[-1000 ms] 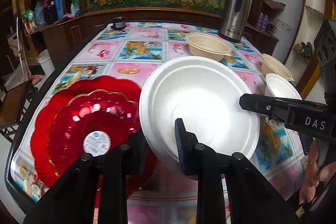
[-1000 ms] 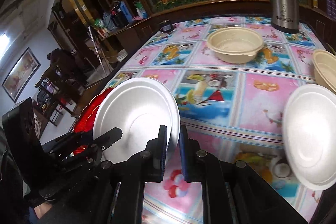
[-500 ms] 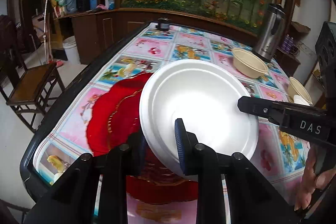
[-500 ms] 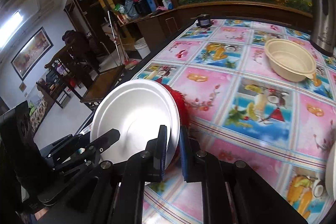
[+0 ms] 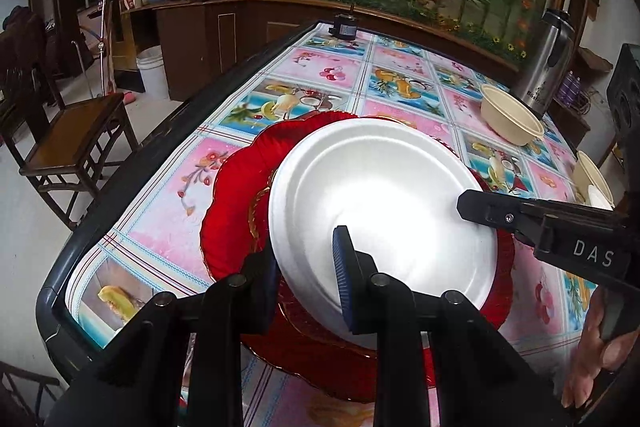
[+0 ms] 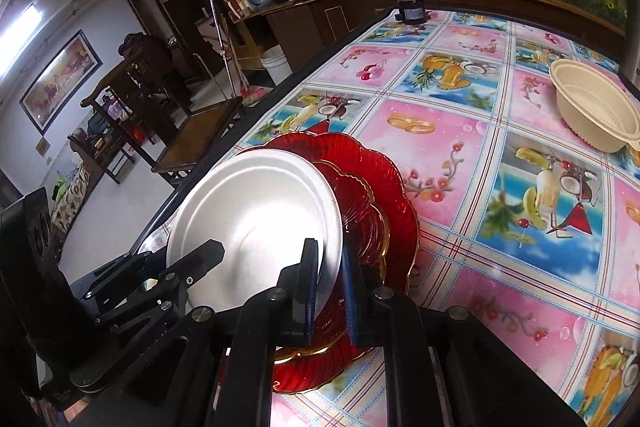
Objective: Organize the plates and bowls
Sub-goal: 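Lower the white plate onto the red plates and open the right tool, then grasp the rim of a beige paper bowl with the right tool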
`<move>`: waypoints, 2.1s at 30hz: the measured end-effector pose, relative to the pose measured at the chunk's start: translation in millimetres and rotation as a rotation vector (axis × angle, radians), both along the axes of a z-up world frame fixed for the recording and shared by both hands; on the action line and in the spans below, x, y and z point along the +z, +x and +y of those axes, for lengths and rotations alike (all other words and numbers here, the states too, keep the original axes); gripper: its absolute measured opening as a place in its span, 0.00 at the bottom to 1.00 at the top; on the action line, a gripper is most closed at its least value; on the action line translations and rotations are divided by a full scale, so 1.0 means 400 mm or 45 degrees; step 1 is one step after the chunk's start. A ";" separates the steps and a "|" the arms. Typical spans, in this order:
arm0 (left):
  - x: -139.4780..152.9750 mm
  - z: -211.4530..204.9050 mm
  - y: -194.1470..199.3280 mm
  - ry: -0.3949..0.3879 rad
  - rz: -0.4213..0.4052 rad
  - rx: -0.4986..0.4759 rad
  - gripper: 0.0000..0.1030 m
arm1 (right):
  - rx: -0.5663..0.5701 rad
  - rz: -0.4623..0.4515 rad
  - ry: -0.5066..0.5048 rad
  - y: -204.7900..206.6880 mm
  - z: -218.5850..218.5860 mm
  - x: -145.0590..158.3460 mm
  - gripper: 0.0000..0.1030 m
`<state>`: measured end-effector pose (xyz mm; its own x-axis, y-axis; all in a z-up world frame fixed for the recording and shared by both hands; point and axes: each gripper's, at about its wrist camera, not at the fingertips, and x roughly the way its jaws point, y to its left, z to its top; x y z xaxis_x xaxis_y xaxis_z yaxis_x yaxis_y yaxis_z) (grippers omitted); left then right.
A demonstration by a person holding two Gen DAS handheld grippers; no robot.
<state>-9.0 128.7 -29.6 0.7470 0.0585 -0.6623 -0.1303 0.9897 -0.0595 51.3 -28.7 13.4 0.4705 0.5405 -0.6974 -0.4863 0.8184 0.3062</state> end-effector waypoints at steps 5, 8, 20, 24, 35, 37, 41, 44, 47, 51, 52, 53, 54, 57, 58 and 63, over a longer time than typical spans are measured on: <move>-0.005 0.006 0.005 0.004 0.006 0.019 0.21 | -0.006 0.019 -0.009 0.011 0.006 -0.016 0.11; -0.005 0.012 0.007 0.005 0.010 0.028 0.21 | -0.007 0.021 -0.014 0.014 0.009 -0.020 0.11; 0.017 0.028 -0.003 0.011 -0.019 0.072 0.22 | -0.019 0.016 0.022 0.018 -0.003 -0.009 0.15; 0.042 0.022 -0.018 0.032 -0.057 0.078 0.22 | -0.040 -0.001 0.073 0.015 -0.040 0.016 0.15; 0.091 -0.083 -0.028 0.056 -0.118 -0.080 0.22 | -0.408 0.051 0.209 0.158 -0.332 0.066 0.25; 0.097 -0.103 -0.028 0.058 -0.127 -0.112 0.22 | -0.514 0.112 0.277 0.213 -0.424 0.069 0.28; 0.101 -0.134 -0.026 0.054 -0.132 -0.159 0.22 | -0.752 0.258 0.420 0.306 -0.594 0.047 0.35; 0.098 -0.151 -0.025 0.057 -0.123 -0.176 0.22 | -0.843 0.355 0.524 0.346 -0.649 0.007 0.35; 0.095 -0.179 -0.020 0.061 -0.109 -0.219 0.22 | -0.910 0.403 0.563 0.374 -0.666 -0.027 0.35; 0.095 -0.228 -0.005 0.044 -0.077 -0.303 0.22 | -0.964 0.440 0.565 0.421 -0.677 -0.060 0.35; 0.096 -0.246 -0.002 0.064 -0.078 -0.321 0.22 | -0.966 0.443 0.537 0.433 -0.674 -0.065 0.35; 0.098 -0.263 0.001 0.074 -0.075 -0.342 0.22 | -0.968 0.446 0.520 0.442 -0.668 -0.069 0.35; 0.098 -0.278 0.004 0.066 -0.069 -0.369 0.22 | -0.971 0.453 0.513 0.455 -0.665 -0.078 0.31; 0.096 -0.307 0.006 0.059 -0.049 -0.414 0.23 | -0.932 0.465 0.478 0.472 -0.657 -0.092 0.19; 0.093 -0.317 0.006 0.078 -0.045 -0.425 0.24 | -0.924 0.465 0.471 0.469 -0.658 -0.092 0.18; 0.081 -0.328 0.019 0.049 -0.014 -0.448 0.29 | -0.756 0.408 0.348 0.416 -0.647 -0.045 0.16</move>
<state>-1.6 -2.4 2.9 0.7331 -0.1789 -0.6562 0.2196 0.9754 -0.0207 217.6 -287.6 -4.6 0.5341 0.4322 -0.7266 0.1640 0.7902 0.5906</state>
